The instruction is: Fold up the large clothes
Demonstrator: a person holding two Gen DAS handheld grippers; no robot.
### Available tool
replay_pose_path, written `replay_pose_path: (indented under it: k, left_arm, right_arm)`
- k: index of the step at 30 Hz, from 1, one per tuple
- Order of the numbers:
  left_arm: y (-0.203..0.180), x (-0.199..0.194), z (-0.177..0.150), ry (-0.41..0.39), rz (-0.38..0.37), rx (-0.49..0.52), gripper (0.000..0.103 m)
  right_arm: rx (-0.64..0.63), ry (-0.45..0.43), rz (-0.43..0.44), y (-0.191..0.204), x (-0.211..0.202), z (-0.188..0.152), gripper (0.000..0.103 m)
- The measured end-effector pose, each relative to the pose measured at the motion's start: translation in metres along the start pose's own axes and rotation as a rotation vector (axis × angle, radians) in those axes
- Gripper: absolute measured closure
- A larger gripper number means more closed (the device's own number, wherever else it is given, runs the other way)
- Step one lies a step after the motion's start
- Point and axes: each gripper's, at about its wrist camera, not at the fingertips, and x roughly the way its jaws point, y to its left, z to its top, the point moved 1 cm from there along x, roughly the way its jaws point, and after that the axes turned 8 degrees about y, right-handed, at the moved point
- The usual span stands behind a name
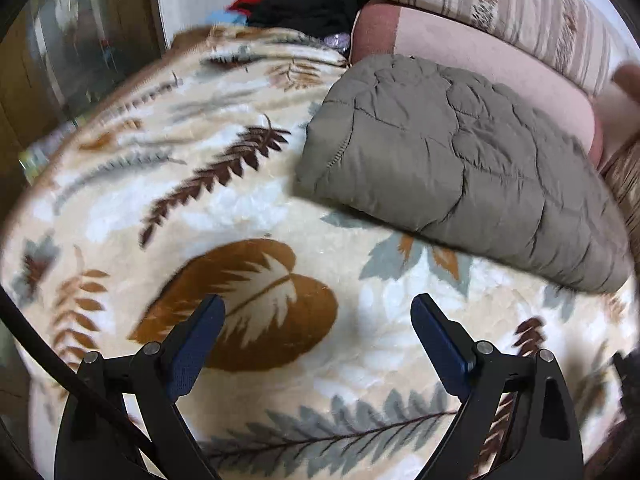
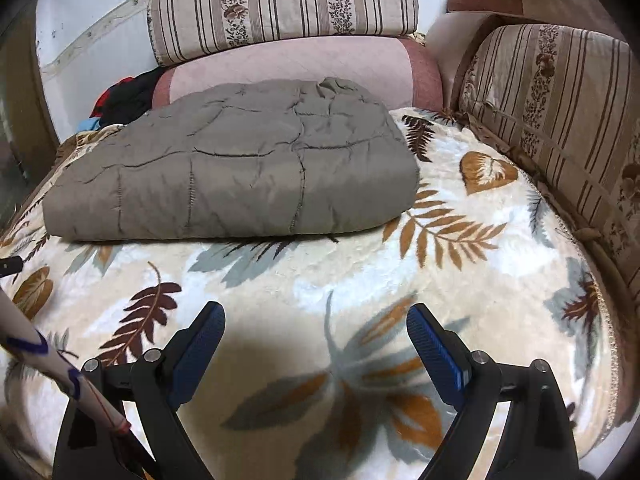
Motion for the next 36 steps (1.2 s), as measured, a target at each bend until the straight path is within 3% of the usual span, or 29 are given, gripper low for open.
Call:
replay_pose_path:
  k: [3,7,10,12,15,18,20,22,24,26,28,29,31,34,36]
  left_arm:
    - [0.008,0.022,0.026,0.069,-0.076,-0.038,0.009]
    - [0.010,0.039,0.063,0.075,-0.143,-0.040,0.009]
    - [0.018,0.051,0.092,0.055,-0.241,-0.070,0.009]
    - [0.027,0.061,0.106,0.044,-0.302,-0.113,0.009]
    - [0.036,0.079,0.124,0.035,-0.416,-0.179,0.009]
    - [0.031,0.102,0.138,0.053,-0.498,-0.178,0.008]
    - [0.019,0.120,0.143,0.090,-0.543,-0.147,0.005]
    - [0.009,0.133,0.144,0.134,-0.589,-0.154,0.005]
    - [0.001,0.136,0.144,0.162,-0.562,-0.169,0.005]
    - [-0.001,0.127,0.142,0.157,-0.550,-0.180,0.027]
    - [-0.003,0.110,0.139,0.149,-0.544,-0.161,0.040]
    - [-0.003,0.100,0.138,0.140,-0.538,-0.139,0.045]
    - [-0.004,0.079,0.129,0.131,-0.525,-0.104,0.046]
    - [0.007,0.058,0.106,0.117,-0.508,-0.088,0.044]
    - [0.017,0.065,0.091,0.155,-0.491,-0.113,0.033]
  right_arm:
    - [0.049,0.032,0.033,-0.019,0.000,0.014,0.007]
    - [0.140,0.049,0.071,-0.045,0.016,0.045,0.004]
    - [0.210,0.099,0.187,-0.059,0.042,0.068,0.004]
    - [0.291,0.129,0.312,-0.069,0.066,0.082,0.004]
    - [0.421,0.151,0.413,-0.081,0.100,0.099,0.001]
    - [0.526,0.172,0.442,-0.087,0.132,0.107,0.000]
    - [0.536,0.178,0.485,-0.086,0.149,0.110,0.000]
    - [0.527,0.164,0.473,-0.082,0.157,0.118,0.000]
    - [0.536,0.181,0.452,-0.078,0.161,0.123,0.000]
    - [0.562,0.216,0.441,-0.079,0.162,0.129,0.004]
    - [0.581,0.244,0.481,-0.079,0.157,0.131,0.030]
    - [0.591,0.244,0.496,-0.081,0.151,0.130,0.035]
    - [0.574,0.234,0.518,-0.084,0.137,0.129,0.048]
    - [0.542,0.228,0.533,-0.082,0.115,0.109,0.049]
    - [0.541,0.238,0.547,-0.082,0.108,0.094,0.048]
